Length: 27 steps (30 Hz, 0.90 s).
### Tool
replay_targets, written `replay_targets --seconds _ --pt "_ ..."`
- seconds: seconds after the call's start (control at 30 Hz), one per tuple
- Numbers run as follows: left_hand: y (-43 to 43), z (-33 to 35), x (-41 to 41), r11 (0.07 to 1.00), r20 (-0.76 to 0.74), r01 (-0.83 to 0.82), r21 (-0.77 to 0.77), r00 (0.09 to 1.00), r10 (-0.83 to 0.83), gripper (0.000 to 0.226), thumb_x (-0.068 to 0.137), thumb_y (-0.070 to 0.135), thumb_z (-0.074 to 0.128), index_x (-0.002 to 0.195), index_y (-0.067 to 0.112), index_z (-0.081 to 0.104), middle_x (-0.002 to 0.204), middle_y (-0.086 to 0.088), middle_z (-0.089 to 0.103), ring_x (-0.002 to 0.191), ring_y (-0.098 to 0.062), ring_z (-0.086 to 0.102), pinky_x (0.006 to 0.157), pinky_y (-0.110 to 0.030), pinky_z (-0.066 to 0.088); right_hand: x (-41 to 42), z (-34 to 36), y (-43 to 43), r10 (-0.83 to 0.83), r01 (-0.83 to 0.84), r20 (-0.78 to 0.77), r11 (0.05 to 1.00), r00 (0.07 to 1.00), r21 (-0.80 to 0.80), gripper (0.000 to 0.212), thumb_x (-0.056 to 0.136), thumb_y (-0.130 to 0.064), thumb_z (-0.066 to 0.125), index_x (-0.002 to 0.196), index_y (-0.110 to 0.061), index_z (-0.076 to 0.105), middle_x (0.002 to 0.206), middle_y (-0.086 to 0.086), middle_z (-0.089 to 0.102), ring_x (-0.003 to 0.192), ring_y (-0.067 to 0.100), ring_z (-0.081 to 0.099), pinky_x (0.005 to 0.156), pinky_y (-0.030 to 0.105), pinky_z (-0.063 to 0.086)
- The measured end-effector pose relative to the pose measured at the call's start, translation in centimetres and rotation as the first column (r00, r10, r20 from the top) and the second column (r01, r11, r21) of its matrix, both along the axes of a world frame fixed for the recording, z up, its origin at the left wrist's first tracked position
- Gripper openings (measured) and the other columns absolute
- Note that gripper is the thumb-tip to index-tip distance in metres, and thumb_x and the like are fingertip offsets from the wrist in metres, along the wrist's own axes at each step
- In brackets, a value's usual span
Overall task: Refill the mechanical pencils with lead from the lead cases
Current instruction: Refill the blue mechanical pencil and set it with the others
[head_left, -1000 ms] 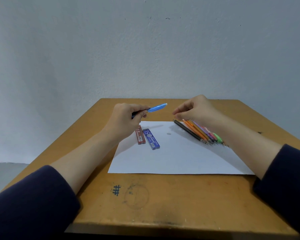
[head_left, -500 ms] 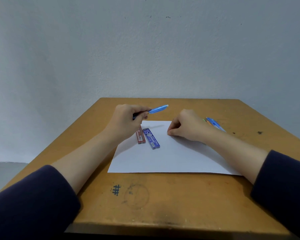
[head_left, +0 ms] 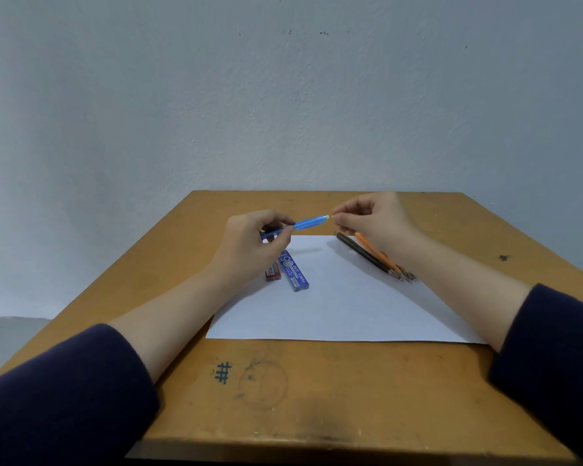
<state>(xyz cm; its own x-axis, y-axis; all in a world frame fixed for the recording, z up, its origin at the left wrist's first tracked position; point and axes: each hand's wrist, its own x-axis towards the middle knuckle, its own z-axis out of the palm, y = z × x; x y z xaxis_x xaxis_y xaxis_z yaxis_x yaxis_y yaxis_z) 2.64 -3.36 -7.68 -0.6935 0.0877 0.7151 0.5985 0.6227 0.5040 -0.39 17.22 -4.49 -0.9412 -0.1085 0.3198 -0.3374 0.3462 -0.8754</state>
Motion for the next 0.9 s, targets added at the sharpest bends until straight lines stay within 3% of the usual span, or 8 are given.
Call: replay_targets --seconds 0.1,0.23,0.4,0.7,0.9 --pt "0.45 -0.35 -0.11 1.0 0.018 0.001 -0.02 1.0 -0.001 0.01 0.086 0.011 0.066 0.094 0.011 0.072 0.073 0.002 0.065 0.065 0.003 0.056 0.06 -0.005 0.039 -0.13 0.41 0.06 0.051 -0.054 -0.04 0.995 0.998 -0.088 0.017 0.086 0.003 0.062 0.08 -0.011 0.069 0.066 0.003 0.062 0.05 0.0 0.052 0.057 0.012 0.045" --pt "0.83 -0.55 -0.11 0.999 -0.011 -0.003 -0.051 1.0 0.002 0.02 0.086 0.022 0.055 0.095 0.011 0.069 0.076 0.001 0.065 0.071 -0.008 0.056 0.06 -0.008 0.039 -0.08 0.58 -0.05 0.085 -0.093 -0.069 0.989 0.994 -0.114 0.025 0.088 0.005 0.059 0.079 -0.016 0.069 0.067 -0.001 0.063 0.054 0.001 0.052 0.06 0.012 0.045" --pt "0.73 -0.5 -0.19 0.998 -0.048 -0.041 -0.053 0.998 0.039 0.023 0.088 0.022 0.052 0.099 0.009 0.066 0.08 0.006 0.061 0.068 -0.007 0.053 0.062 -0.005 0.036 0.19 0.62 -0.13 0.106 -0.113 -0.066 0.987 0.992 -0.113 0.023 0.087 0.005 0.06 0.083 -0.014 0.07 0.071 0.006 0.063 0.063 0.01 0.052 0.061 0.013 0.046" --pt "0.73 -0.43 -0.05 0.999 -0.081 -0.011 -0.05 0.997 0.007 0.018 0.09 0.016 0.054 0.1 0.008 0.066 0.078 0.009 0.059 0.071 0.007 0.053 0.063 -0.002 0.035 0.29 0.62 -0.19 0.135 -0.144 -0.07 0.978 0.988 -0.154 0.023 0.085 0.005 0.062 0.082 -0.016 0.071 0.071 0.006 0.065 0.064 0.011 0.054 0.062 0.014 0.047" --pt "0.6 -0.48 -0.13 0.998 -0.099 -0.008 -0.066 0.995 0.002 0.02 0.089 0.018 0.054 0.1 0.008 0.068 0.078 0.008 0.061 0.074 -0.006 0.054 0.064 -0.004 0.036 0.19 0.55 -0.07 0.121 -0.131 -0.087 0.985 0.989 -0.116 0.022 0.084 0.006 0.064 0.082 -0.015 0.072 0.067 0.002 0.064 0.054 0.003 0.052 0.06 0.014 0.046"
